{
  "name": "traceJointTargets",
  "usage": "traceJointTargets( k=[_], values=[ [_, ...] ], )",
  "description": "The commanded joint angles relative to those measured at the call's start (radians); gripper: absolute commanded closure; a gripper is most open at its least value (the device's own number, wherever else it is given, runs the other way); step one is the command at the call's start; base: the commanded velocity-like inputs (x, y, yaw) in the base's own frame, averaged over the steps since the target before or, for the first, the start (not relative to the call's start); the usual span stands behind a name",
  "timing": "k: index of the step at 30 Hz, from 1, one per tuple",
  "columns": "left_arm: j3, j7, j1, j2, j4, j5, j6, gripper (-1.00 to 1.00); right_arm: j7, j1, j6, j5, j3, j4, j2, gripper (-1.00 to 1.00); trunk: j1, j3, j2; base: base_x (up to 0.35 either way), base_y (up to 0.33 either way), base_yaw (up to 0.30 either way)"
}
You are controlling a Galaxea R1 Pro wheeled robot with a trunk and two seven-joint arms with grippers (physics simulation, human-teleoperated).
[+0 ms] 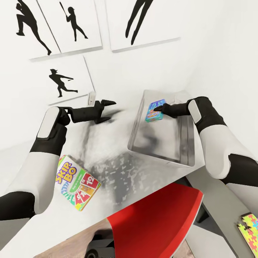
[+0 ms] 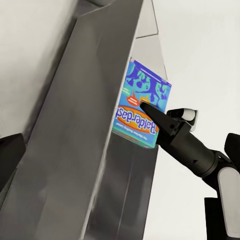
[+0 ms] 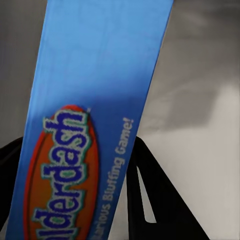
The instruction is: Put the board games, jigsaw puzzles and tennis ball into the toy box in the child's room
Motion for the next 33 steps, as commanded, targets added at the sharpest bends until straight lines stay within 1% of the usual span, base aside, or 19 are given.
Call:
traceJointTargets(
  k=[1,12,17,33],
  values=[
    [-0.002,0.010,-0.001,0.001,-0.001,0.011,0.000,-1.00,-0.003,-0.001,0.007,-0.010,-0.003,0.000,0.000,1.00,0.000,-0.003,-0.002,0.000,0.000,0.000],
    [-0.001,0.010,-0.018,-0.001,-0.001,0.013,0.000,-1.00,-0.004,-0.016,0.007,-0.009,-0.003,0.000,0.001,1.00,0.000,-0.021,-0.002,0.000,0.000,0.000],
    [0.000,0.011,-0.028,-0.006,-0.001,0.013,0.000,-1.00,-0.004,-0.021,0.007,-0.009,-0.003,0.000,0.001,1.00,0.000,-0.028,-0.002,0.000,0.000,0.000],
    [-0.001,0.011,-0.040,-0.013,-0.001,0.014,0.000,-1.00,-0.003,-0.037,0.008,-0.008,-0.002,-0.001,-0.001,1.00,0.000,-0.033,-0.002,0.000,0.000,0.000]
  ],
)
